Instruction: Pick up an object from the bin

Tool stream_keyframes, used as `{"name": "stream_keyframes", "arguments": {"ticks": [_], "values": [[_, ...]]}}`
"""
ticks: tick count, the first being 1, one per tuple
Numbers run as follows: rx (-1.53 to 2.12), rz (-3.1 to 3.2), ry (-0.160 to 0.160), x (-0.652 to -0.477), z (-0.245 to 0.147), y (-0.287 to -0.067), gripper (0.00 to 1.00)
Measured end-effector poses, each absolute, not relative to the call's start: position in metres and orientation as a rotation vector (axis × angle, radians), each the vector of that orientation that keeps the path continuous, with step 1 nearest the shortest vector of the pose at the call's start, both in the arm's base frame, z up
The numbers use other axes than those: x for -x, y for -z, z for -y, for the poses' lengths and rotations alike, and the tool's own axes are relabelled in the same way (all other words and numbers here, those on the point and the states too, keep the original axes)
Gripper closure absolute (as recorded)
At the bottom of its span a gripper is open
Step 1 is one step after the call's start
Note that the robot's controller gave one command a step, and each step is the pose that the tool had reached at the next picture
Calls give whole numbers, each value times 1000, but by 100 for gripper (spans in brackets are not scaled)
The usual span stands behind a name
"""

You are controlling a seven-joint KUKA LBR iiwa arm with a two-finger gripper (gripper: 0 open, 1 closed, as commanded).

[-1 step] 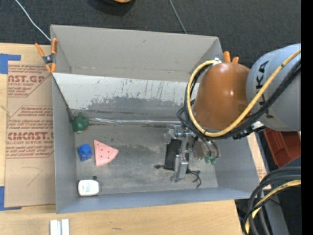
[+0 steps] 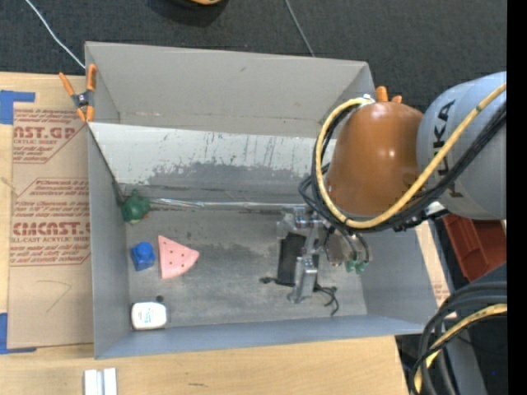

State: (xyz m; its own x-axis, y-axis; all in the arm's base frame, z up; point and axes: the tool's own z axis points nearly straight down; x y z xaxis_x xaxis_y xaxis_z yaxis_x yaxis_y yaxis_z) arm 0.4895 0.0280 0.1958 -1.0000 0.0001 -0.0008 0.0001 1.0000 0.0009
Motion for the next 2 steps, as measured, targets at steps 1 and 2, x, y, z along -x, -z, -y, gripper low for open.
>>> {"name": "stream_keyframes", "arguments": {"ticks": [1, 2], "values": [[233, -3134, -1, -537, 8, -159, 0], [318, -3130, -7, -547, -26, -82, 0]]}}
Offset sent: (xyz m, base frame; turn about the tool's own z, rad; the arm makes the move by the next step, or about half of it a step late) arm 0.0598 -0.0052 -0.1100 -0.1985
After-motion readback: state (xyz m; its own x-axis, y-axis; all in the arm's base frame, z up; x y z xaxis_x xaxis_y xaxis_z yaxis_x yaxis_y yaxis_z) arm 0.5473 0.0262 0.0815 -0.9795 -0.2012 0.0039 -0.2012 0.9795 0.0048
